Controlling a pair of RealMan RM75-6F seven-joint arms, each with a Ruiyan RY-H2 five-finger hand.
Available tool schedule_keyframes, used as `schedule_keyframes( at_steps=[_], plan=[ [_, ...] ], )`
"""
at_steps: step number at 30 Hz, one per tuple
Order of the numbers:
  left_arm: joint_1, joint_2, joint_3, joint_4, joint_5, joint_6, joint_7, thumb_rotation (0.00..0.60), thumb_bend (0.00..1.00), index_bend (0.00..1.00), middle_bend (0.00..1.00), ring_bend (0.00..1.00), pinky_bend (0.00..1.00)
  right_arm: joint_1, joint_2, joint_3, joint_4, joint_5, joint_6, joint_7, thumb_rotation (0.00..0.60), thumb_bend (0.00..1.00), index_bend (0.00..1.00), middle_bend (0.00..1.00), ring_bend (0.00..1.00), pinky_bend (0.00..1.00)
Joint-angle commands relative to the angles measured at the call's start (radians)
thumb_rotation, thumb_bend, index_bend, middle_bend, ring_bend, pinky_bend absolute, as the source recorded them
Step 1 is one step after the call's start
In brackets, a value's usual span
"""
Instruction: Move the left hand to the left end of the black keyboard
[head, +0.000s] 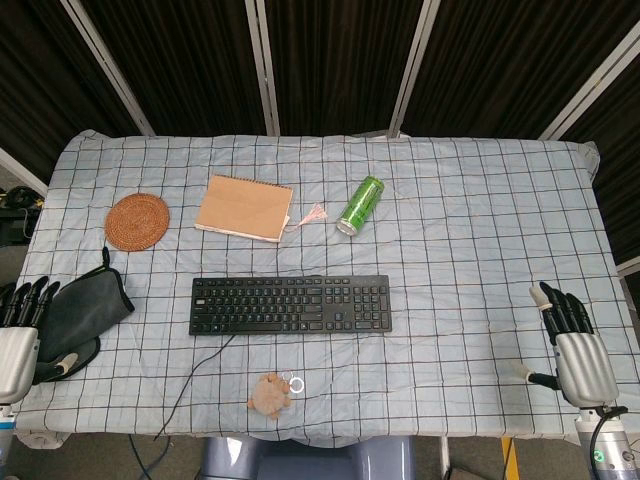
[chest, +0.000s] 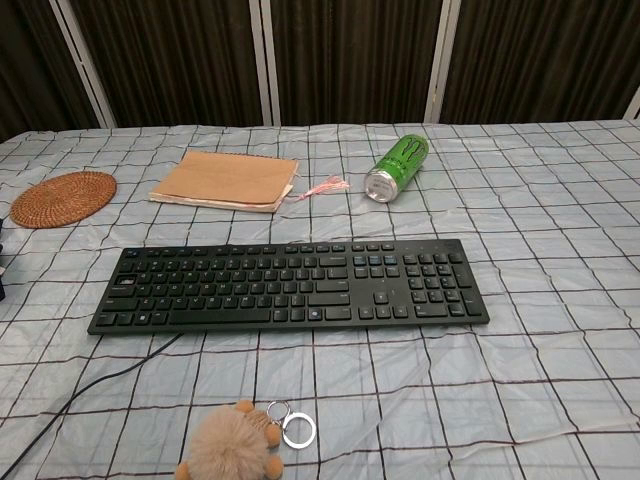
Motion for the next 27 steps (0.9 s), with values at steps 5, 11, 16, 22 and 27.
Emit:
schedule_keyframes(
  at_steps=[5, 11, 16, 22, 27],
  plan=[
    [0.001, 0.000, -0.003, -0.002, 0.000, -0.002, 0.005, 0.600, 0.06, 0.00, 0.00, 0.00, 0.00, 0.001, 0.001, 0.000, -0.002, 0.002, -0.003, -0.001, 0.600, 0.05, 0.00, 0.00, 0.00, 0.00],
    [-0.002, 0.002, -0.006, -0.007, -0.002, -0.013, 0.006, 0.600, 0.06, 0.00, 0.00, 0.00, 0.00, 0.001, 0.001, 0.001, -0.006, 0.010, -0.007, -0.002, 0.600, 0.05, 0.00, 0.00, 0.00, 0.00],
    [-0.012, 0.003, -0.012, -0.015, -0.007, -0.031, 0.017, 0.600, 0.08, 0.00, 0.00, 0.00, 0.00, 0.002, 0.001, 0.003, -0.011, 0.020, -0.015, -0.003, 0.600, 0.05, 0.00, 0.00, 0.00, 0.00],
    [-0.036, 0.012, -0.035, -0.057, -0.042, -0.064, 0.059, 0.600, 0.29, 0.00, 0.36, 0.24, 0.24, 0.002, 0.004, 0.001, -0.016, 0.027, -0.023, 0.000, 0.600, 0.05, 0.00, 0.00, 0.00, 0.00],
    [-0.109, 0.033, -0.067, -0.130, -0.151, -0.193, 0.150, 0.600, 0.48, 0.00, 0.80, 0.64, 0.49, 0.002, 0.009, 0.001, -0.024, 0.033, -0.028, 0.009, 0.600, 0.05, 0.01, 0.00, 0.00, 0.00]
  ],
)
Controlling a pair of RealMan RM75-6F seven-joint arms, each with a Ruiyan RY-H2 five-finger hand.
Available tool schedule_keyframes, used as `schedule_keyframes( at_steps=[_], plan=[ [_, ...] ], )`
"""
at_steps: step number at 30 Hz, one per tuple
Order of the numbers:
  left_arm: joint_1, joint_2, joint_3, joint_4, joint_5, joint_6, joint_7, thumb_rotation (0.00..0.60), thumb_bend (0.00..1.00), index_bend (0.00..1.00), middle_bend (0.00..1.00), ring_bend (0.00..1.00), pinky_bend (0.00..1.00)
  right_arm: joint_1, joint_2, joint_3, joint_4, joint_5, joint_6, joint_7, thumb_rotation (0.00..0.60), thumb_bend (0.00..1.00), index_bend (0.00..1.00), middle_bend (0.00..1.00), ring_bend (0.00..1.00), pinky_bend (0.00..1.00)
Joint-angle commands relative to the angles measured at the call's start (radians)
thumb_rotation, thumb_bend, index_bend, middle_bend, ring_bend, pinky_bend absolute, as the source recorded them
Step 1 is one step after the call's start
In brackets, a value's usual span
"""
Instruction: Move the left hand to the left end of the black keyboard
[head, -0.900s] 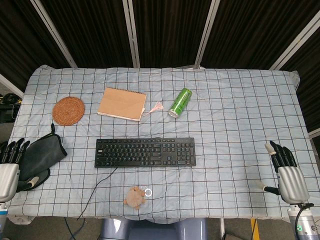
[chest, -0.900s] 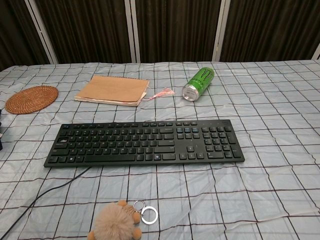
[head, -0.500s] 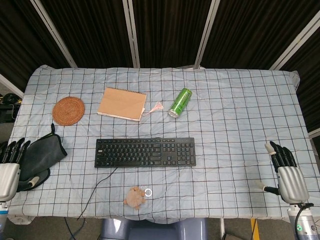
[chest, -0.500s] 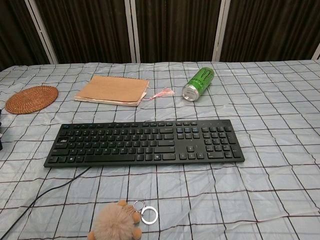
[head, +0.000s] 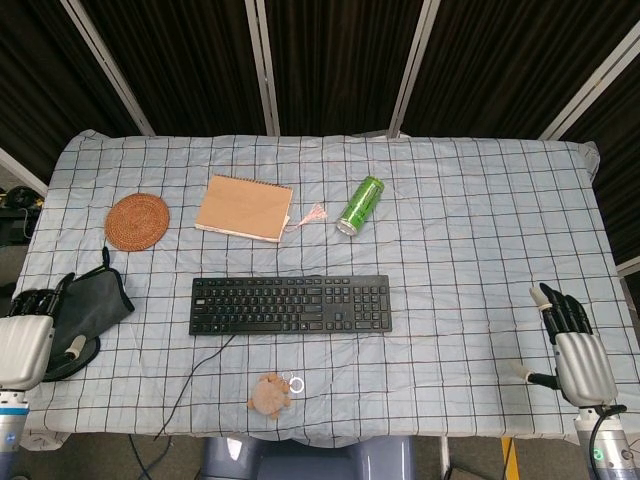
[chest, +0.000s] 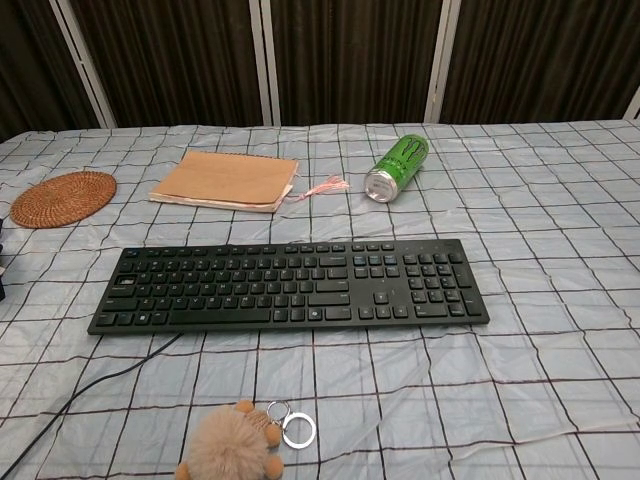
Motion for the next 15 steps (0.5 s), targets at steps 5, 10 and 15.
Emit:
schedule_keyframes(
  at_steps=[5, 10, 15],
  plan=[
    [-0.158, 0.046, -0.055, -0.109, -0.249, -0.256, 0.195, 0.600, 0.52, 0.00, 0.84, 0.71, 0.54, 0.000, 0.005, 0.000, -0.009, 0.009, -0.008, 0.006, 0.600, 0.05, 0.01, 0.00, 0.00, 0.00],
    [-0.310, 0.083, -0.092, -0.178, -0.540, -0.420, 0.343, 0.600, 0.52, 0.00, 0.85, 0.72, 0.54, 0.001, 0.008, 0.001, -0.011, 0.014, -0.013, 0.015, 0.600, 0.05, 0.01, 0.00, 0.00, 0.00],
    [-0.441, 0.060, -0.077, -0.180, -0.745, -0.457, 0.472, 0.600, 0.52, 0.00, 0.85, 0.72, 0.54, 0.002, 0.011, 0.001, -0.012, 0.011, -0.014, 0.024, 0.600, 0.05, 0.01, 0.00, 0.00, 0.00]
  ],
)
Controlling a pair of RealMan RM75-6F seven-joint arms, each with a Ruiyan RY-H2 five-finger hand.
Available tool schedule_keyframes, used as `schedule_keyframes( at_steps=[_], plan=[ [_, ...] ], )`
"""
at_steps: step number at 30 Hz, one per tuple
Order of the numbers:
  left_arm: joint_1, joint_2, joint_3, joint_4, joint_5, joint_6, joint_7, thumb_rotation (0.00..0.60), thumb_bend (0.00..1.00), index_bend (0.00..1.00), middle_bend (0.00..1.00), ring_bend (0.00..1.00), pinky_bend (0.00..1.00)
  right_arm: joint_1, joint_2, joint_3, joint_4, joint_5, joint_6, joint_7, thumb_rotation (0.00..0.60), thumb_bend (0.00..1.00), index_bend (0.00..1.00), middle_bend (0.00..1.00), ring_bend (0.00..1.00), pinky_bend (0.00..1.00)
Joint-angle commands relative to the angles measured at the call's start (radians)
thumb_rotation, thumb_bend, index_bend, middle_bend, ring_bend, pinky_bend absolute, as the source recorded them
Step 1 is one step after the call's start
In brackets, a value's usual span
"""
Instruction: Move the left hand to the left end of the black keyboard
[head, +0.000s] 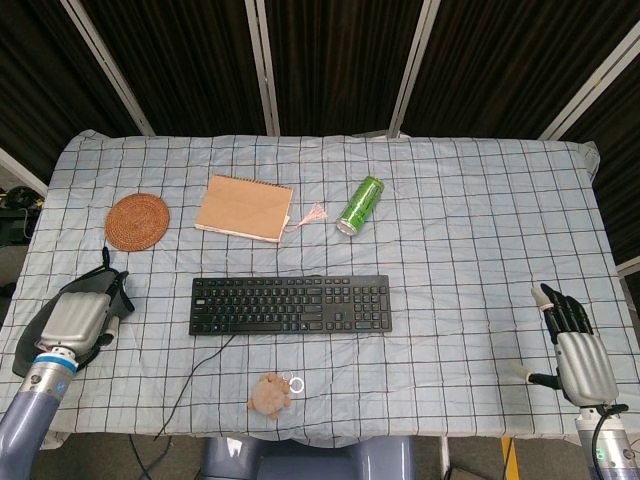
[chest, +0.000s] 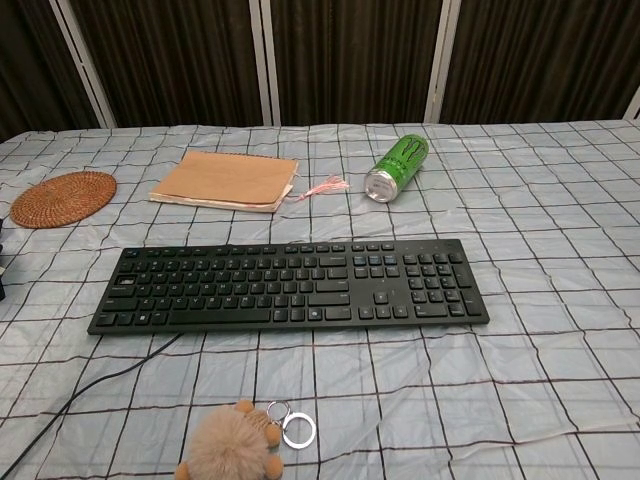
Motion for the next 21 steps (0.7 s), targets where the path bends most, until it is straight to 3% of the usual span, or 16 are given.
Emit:
schedule_keyframes(
  at_steps=[1, 8, 21],
  plan=[
    [-0.178, -0.013, 0.000, -0.031, -0.247, -0.087, 0.172, 0.600, 0.52, 0.00, 0.85, 0.72, 0.54, 0.001, 0.000, 0.000, 0.001, -0.004, 0.001, 0.003, 0.600, 0.05, 0.01, 0.00, 0.00, 0.00],
    [-0.291, -0.084, 0.038, 0.000, -0.399, -0.087, 0.233, 0.600, 0.52, 0.00, 0.85, 0.72, 0.54, 0.001, 0.002, 0.000, 0.000, 0.000, -0.003, 0.011, 0.600, 0.05, 0.01, 0.00, 0.00, 0.00],
    [-0.405, -0.182, 0.098, 0.015, -0.490, -0.041, 0.256, 0.600, 0.52, 0.00, 0.85, 0.72, 0.54, 0.001, 0.007, 0.001, -0.008, 0.010, -0.012, 0.018, 0.600, 0.05, 0.01, 0.00, 0.00, 0.00]
  ],
)
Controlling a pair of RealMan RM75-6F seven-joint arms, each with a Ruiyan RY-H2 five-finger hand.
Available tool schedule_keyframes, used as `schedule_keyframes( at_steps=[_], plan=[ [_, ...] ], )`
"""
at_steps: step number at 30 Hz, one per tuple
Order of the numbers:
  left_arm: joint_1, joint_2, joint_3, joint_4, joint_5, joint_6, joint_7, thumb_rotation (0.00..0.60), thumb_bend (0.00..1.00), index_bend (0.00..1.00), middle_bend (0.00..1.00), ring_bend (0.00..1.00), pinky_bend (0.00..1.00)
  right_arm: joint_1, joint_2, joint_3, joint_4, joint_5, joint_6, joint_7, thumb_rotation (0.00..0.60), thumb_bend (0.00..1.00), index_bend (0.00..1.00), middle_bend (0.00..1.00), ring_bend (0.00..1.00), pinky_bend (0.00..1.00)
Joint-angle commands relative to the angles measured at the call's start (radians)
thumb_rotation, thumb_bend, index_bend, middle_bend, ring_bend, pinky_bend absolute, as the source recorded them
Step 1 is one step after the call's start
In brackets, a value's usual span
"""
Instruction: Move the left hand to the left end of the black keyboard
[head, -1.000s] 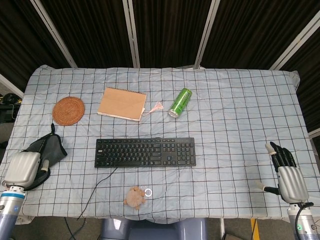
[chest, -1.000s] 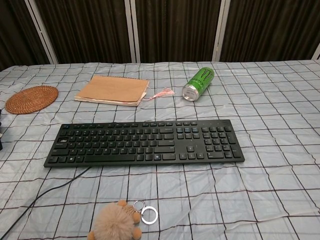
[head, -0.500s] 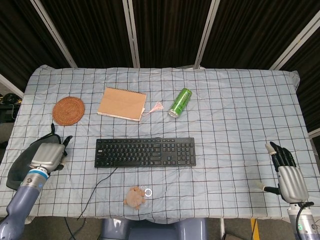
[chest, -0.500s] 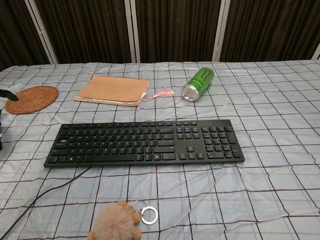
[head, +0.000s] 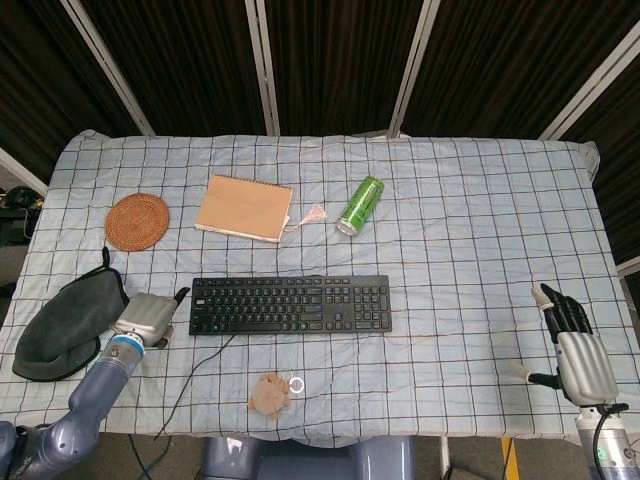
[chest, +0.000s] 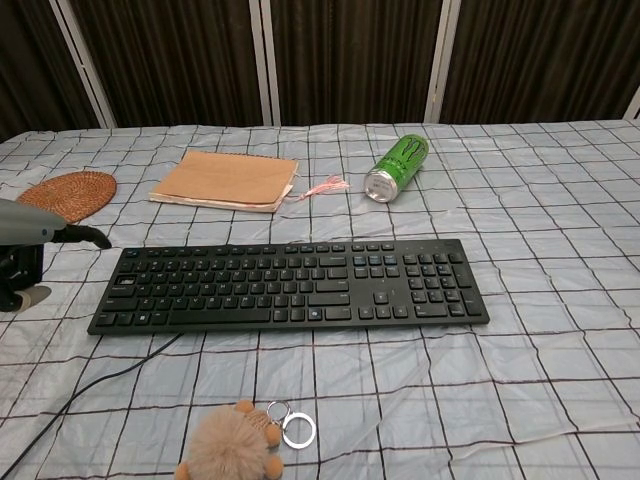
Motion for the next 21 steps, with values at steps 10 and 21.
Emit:
schedule_keyframes(
  at_steps=[10, 21],
  plan=[
    [-0.063, -0.059, 0.030, 0.050, -0.072, 0.029, -0.002, 0.600, 0.52, 0.00, 0.85, 0.72, 0.54, 0.000, 0.002, 0.001, -0.004, 0.005, -0.004, 0.007, 0.600, 0.05, 0.01, 0.00, 0.00, 0.00],
    [-0.098, -0.103, 0.058, 0.094, -0.107, 0.041, -0.014, 0.600, 0.52, 0.00, 0.85, 0.72, 0.54, 0.000, 0.005, 0.003, -0.006, 0.008, -0.005, 0.015, 0.600, 0.05, 0.01, 0.00, 0.00, 0.00]
  ],
)
